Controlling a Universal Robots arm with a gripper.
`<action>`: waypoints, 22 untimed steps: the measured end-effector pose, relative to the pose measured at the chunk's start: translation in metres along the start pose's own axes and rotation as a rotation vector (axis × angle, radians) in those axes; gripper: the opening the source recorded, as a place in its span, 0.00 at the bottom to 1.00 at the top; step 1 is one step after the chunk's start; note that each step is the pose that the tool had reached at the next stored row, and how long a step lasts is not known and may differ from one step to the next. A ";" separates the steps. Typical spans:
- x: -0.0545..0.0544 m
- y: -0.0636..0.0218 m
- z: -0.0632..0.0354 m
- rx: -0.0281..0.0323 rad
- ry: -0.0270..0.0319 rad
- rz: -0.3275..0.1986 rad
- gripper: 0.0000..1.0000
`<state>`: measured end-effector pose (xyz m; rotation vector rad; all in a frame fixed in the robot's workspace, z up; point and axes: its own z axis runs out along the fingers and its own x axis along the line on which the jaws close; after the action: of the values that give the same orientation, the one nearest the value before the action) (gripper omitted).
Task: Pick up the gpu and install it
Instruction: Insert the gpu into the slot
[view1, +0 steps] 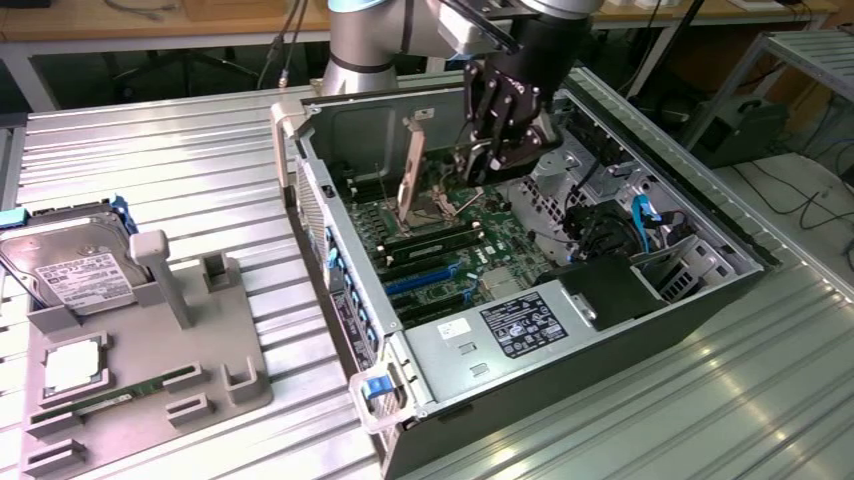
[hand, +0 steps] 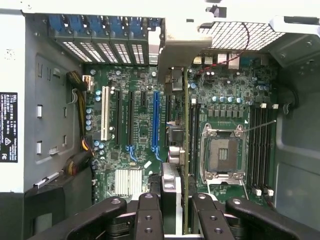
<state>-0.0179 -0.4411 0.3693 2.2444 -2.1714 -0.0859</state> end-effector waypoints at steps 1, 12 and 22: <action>0.000 0.0000 0.0010 0.0001 -0.0002 0.000 0.28; 0.000 -0.0004 0.0082 0.0007 -0.0014 0.023 0.28; 0.001 -0.0004 0.0089 0.0008 -0.0015 0.023 0.28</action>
<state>-0.0179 -0.4414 0.3604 2.2199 -2.1978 -0.0864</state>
